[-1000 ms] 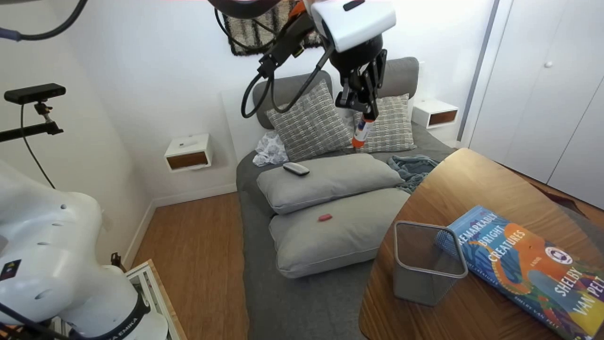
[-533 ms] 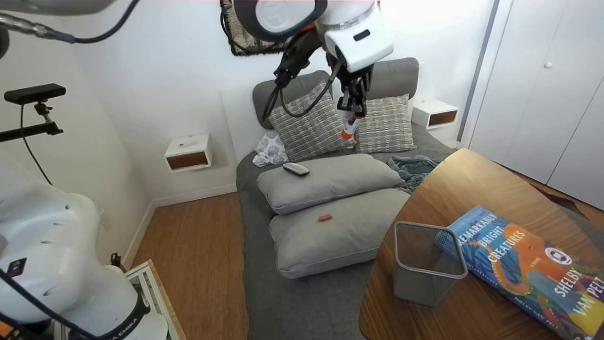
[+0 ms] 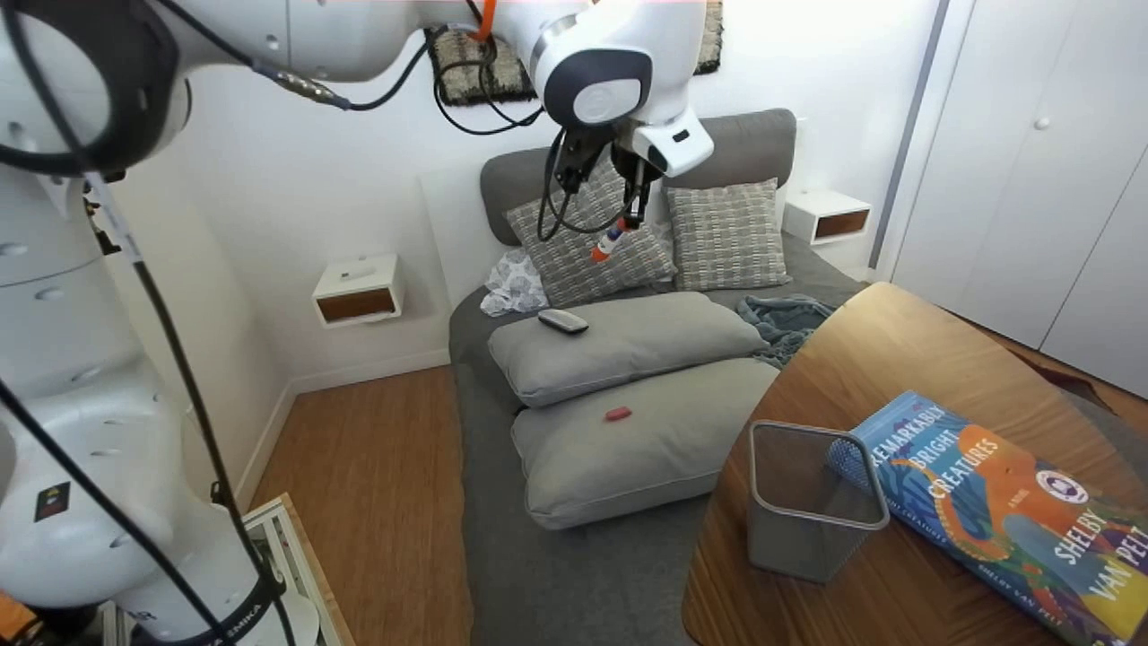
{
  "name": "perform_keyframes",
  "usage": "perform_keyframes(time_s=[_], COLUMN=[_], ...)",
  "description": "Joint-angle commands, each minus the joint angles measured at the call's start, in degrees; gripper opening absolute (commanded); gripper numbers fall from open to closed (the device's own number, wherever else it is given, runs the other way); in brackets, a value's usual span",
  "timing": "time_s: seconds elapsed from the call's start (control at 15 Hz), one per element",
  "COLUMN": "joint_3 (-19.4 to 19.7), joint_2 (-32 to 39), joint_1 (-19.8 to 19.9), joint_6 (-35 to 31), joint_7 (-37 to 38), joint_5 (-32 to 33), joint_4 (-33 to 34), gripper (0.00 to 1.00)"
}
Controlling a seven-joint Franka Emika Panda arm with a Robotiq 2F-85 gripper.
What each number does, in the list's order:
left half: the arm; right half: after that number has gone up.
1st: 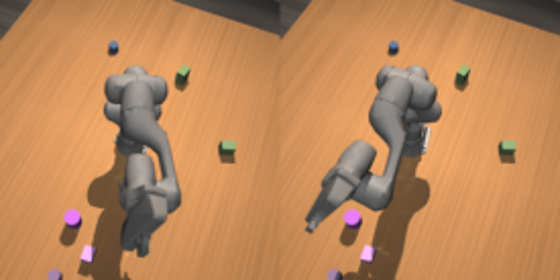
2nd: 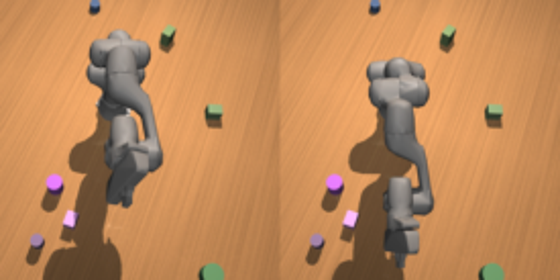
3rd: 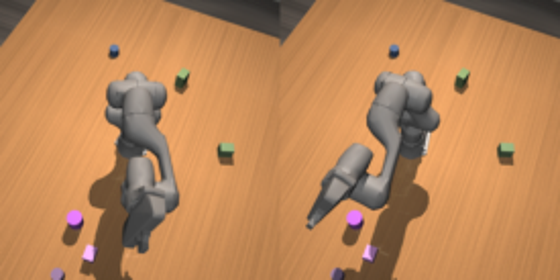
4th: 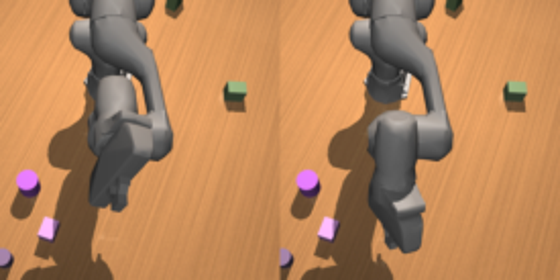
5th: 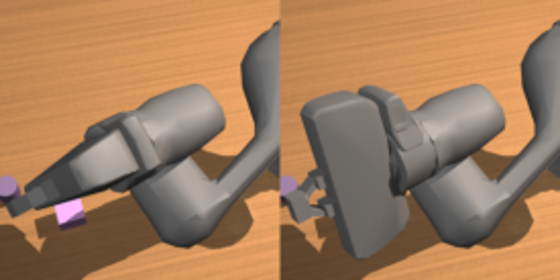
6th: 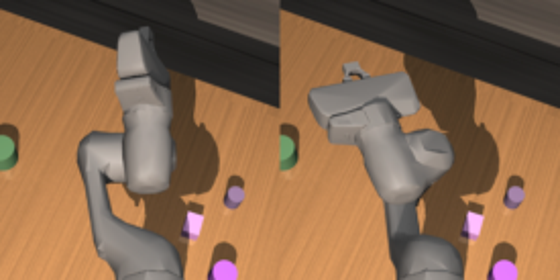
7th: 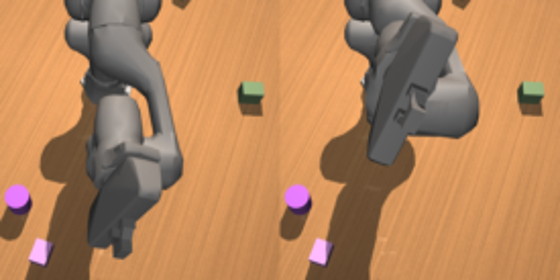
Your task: Pick up the glue stick and put it on the left gray pillow
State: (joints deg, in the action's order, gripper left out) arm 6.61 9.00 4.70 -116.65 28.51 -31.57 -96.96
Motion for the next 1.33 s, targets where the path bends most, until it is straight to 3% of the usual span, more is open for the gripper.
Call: perform_keyframes(time_s=[0.0,0.4,0.53,0.87,1.27], joint_3=[-1.4,-2.5,-2.7,-5.5,-11.0], joint_2=[2.1,5.9,7.9,15.4,27.9], joint_1=[0.3,0.6,0.3,-0.2,-0.6], joint_6=[0.9,2.9,-0.9,-12.3,-16.5], joint_7=[-1.5,-4.0,-1.5,0.0,-4.5], joint_5=[-1.0,-2.4,-4.7,-16.8,-32.1], joint_4=[2.4,7.7,7.6,7.5,14.2], gripper=[0.02,0.01,0.01,0.01,0.01])
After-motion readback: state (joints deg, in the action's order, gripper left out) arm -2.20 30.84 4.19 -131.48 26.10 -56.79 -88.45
